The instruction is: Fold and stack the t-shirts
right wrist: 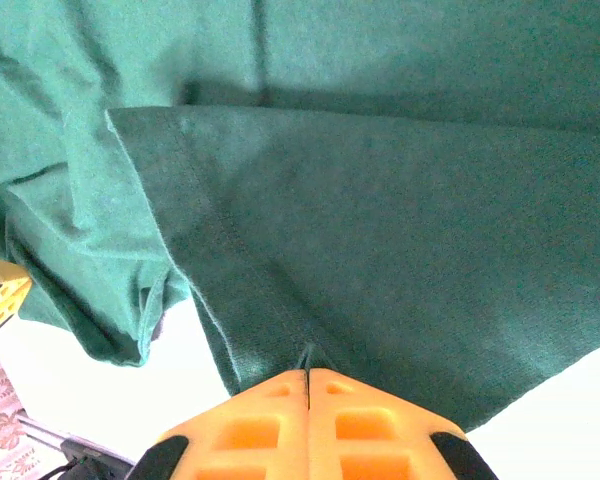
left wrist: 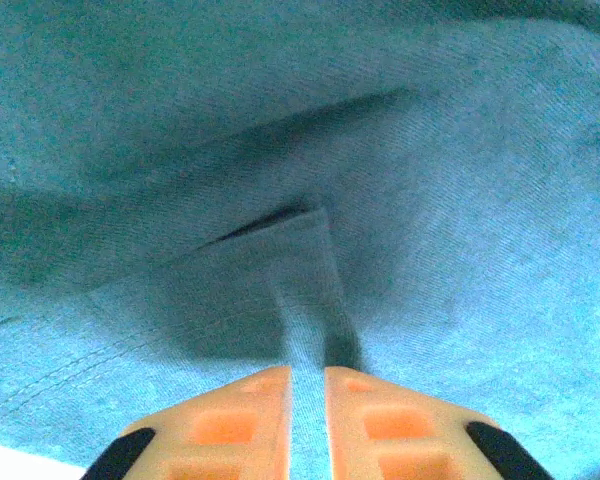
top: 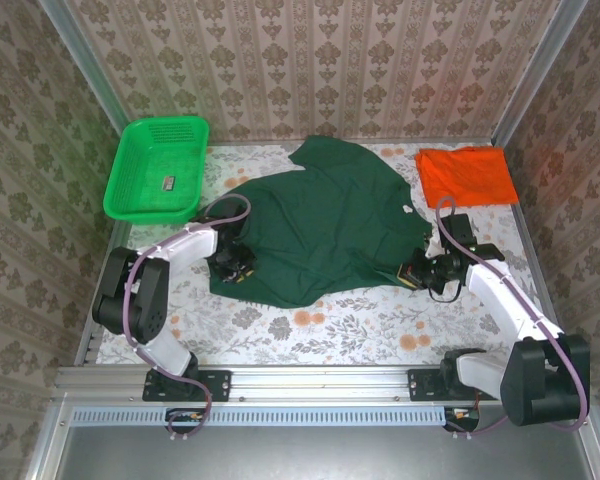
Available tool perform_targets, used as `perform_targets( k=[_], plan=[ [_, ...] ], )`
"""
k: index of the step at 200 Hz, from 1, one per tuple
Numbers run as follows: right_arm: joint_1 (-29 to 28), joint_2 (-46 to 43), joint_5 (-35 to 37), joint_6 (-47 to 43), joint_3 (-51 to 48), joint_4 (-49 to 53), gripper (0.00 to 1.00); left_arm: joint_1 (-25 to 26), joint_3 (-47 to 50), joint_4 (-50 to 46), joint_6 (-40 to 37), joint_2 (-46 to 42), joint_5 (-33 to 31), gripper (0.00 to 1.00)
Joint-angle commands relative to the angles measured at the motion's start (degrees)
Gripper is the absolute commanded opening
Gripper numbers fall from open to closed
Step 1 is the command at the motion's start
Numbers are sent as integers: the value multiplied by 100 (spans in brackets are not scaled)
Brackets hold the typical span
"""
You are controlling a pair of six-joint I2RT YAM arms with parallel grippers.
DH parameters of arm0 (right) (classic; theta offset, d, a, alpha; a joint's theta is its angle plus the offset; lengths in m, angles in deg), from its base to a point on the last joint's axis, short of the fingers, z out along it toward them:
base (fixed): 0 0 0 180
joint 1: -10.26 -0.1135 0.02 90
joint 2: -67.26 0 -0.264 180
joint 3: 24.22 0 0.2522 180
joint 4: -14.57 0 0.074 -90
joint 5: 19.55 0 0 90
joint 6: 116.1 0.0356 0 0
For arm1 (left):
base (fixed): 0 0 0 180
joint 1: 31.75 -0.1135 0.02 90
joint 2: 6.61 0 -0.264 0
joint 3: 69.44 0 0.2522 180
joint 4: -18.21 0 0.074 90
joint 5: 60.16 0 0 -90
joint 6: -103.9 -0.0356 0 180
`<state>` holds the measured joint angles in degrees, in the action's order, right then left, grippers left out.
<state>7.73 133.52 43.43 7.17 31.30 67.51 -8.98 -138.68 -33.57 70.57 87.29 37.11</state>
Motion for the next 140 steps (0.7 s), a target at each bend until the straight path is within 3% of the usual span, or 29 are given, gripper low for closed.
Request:
perform_targets(
  k=[1, 32, 52, 89, 140],
  plan=[
    [-38, -104, -179, 74, 33, 255, 0, -65, 120, 16, -30, -120, 0, 8],
    [-35, -195, -163, 59, 146, 354, 0, -59, 212, 171, -188, -289, -15, 2],
    [-38, -254, -170, 74, 147, 316, 0, -36, 215, 200, -277, -380, -17, 24],
    [-38, -201, -225, 101, 107, 258, 0, 124, 120, 66, -302, -541, -184, 40],
    [-38, -166, -243, 118, 25, 155, 0, 207, -100, 9, -262, -48, -235, 42]
  ],
)
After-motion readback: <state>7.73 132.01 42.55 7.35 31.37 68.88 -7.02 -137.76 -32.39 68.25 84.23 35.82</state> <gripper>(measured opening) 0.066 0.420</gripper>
